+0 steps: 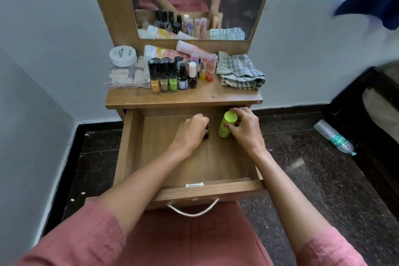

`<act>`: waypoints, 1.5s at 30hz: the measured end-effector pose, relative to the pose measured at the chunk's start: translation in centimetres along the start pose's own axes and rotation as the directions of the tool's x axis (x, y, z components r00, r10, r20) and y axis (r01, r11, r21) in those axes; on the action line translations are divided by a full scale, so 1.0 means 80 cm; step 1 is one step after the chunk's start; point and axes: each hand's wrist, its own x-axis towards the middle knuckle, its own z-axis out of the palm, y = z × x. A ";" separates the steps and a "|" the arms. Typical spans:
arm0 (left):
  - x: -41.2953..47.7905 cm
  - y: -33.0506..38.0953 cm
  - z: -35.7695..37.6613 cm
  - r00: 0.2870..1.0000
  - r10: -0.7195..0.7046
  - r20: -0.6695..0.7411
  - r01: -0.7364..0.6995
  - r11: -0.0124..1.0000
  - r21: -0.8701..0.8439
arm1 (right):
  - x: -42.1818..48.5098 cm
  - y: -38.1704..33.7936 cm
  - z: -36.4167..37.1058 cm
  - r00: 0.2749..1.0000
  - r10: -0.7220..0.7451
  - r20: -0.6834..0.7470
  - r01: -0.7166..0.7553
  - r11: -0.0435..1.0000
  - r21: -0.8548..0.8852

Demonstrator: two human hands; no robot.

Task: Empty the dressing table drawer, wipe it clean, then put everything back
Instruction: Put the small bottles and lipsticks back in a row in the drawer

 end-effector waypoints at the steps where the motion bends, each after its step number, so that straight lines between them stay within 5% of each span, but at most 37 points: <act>1: 0.002 0.001 0.001 1.000 0.003 -0.001 -0.003 1.000 -0.006 | 0.001 0.001 0.001 1.000 0.006 -0.001 -0.006 1.000 0.002; 14: 0.024 -0.002 0.025 0.998 -0.063 -0.007 0.061 0.986 -0.153 | 0.002 0.008 0.011 1.000 0.015 -0.010 -0.016 0.991 -0.133; 21: 0.029 -0.020 0.053 0.969 -0.227 0.096 0.247 0.876 -0.414 | 0.004 0.012 0.010 0.979 0.190 -0.077 -0.204 0.947 -0.249; 30: 0.052 -0.017 0.073 0.952 -0.295 0.088 0.293 0.783 -0.548 | 0.023 0.014 0.017 0.931 0.351 -0.096 -0.356 0.933 -0.042; 45: 0.083 -0.005 0.095 0.936 -0.347 -0.056 0.239 0.745 -0.622 | 0.042 0.012 0.032 0.897 0.405 -0.178 -0.428 0.896 -0.120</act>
